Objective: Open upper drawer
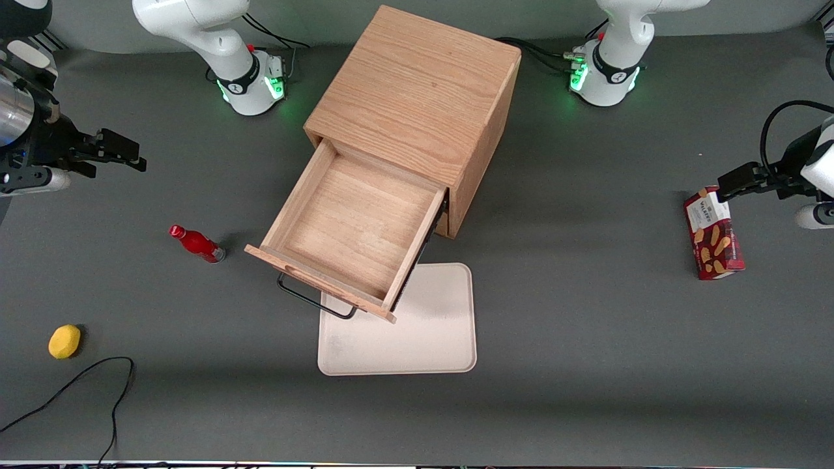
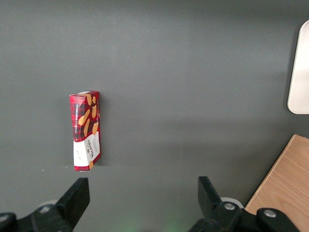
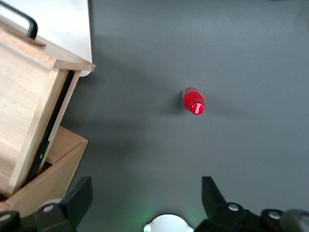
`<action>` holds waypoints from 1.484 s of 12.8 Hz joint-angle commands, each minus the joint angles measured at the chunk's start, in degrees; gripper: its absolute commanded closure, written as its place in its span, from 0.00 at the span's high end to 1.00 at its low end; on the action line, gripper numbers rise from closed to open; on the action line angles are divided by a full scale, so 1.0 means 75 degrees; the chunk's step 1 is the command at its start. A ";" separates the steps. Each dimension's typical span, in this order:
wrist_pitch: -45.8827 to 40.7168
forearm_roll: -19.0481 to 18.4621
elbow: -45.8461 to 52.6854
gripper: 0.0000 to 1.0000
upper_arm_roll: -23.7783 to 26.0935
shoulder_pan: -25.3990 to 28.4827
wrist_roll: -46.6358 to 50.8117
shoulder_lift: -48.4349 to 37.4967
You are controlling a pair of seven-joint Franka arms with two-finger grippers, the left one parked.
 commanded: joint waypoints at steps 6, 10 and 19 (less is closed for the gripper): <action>0.0123 -0.0116 0.0842 1.00 -0.0025 0.0038 0.0465 0.0902; 0.0123 -0.0116 0.0842 1.00 -0.0108 -0.0032 0.0465 0.0809; -0.0112 0.0283 0.0889 1.00 0.1519 -0.2094 0.0453 0.0773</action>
